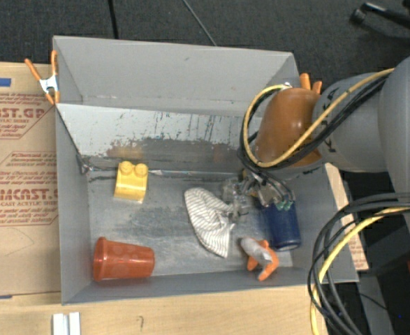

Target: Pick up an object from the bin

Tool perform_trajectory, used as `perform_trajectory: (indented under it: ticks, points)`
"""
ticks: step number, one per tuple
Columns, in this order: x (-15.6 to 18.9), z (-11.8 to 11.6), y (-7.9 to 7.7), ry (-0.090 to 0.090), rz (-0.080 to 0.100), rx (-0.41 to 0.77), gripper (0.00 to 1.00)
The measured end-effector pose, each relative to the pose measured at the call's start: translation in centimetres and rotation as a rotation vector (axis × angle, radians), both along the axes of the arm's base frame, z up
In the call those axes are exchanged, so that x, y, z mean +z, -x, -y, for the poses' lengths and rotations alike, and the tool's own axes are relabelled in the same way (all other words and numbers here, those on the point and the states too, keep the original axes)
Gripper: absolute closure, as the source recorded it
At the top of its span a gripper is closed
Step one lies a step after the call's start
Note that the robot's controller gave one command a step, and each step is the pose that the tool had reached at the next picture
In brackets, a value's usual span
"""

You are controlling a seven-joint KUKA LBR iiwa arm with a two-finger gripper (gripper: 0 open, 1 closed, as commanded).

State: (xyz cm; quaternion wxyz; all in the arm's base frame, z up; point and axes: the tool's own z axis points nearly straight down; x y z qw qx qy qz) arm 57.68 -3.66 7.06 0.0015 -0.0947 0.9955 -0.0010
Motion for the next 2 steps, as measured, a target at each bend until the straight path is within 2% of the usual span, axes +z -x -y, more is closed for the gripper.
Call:
perform_trajectory:
  ticks: [1,2]
  points:
    - [3.8,0.8,0.2,-0.004,-0.008,0.134,1.0]
    - [24.2,-1.9,0.0,-0.001,0.01,-0.011,1.0]
